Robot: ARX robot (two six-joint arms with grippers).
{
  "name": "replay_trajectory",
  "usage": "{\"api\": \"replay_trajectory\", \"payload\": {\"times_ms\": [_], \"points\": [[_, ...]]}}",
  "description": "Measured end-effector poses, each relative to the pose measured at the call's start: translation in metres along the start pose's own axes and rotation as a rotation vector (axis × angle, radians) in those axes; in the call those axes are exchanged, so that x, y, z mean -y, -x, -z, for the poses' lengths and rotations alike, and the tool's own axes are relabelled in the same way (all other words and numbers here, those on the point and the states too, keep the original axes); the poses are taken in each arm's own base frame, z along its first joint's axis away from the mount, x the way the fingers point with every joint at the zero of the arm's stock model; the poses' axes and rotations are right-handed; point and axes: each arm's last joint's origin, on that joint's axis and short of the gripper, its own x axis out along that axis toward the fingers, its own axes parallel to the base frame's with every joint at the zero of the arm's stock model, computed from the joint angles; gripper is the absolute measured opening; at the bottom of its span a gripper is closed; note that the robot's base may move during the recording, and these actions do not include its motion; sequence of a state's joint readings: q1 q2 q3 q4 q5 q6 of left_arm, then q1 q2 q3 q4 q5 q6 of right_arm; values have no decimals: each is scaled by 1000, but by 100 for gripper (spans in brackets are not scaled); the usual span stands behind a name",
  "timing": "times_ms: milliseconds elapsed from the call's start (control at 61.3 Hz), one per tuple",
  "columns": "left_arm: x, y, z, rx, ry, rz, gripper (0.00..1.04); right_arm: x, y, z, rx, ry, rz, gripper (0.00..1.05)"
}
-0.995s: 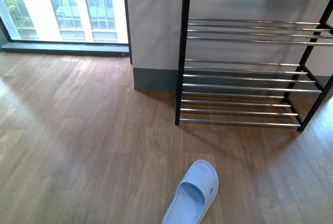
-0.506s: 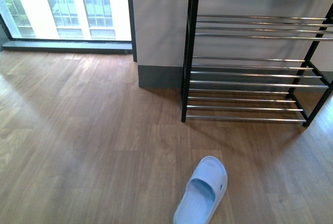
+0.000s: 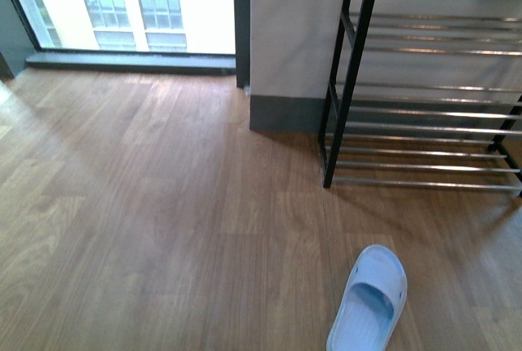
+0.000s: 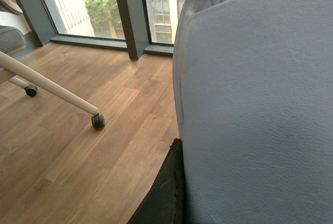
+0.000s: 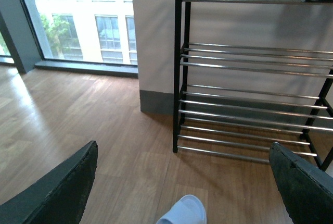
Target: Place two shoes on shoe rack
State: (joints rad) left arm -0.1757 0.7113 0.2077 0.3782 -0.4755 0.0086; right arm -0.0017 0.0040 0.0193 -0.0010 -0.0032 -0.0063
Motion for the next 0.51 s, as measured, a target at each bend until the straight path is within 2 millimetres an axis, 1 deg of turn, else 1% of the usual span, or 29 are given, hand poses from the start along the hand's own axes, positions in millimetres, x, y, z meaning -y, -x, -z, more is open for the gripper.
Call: {"api": "replay_trajectory", "payload": {"times_ms": [130,179,261,343,424,457,489,506], "points": [[0,0,0,-2,-2,2,2,0,0,0,-2,-7,12,95],[0,0,0,-2,-2,1,2,1,-1,3,-32,-67,123,95],[0,0,0,-2,-2,1,2,7,-9,4,-42,-130,227,95],[0,0,0,-2,-3,1,2,17,-27,4,-46,-129,311,95],[0,0,0,-2,-2,1,2,23,-47,10,-108,-111,317,95],[0,0,0,-2,-3,1,2,26,-58,13,-137,-102,325,95],[0,0,0,-2,-3,1,2,31,-77,16,-180,-84,328,95],[0,0,0,-2,-2,2,2,32,-81,18,-194,-75,327,95]]}}
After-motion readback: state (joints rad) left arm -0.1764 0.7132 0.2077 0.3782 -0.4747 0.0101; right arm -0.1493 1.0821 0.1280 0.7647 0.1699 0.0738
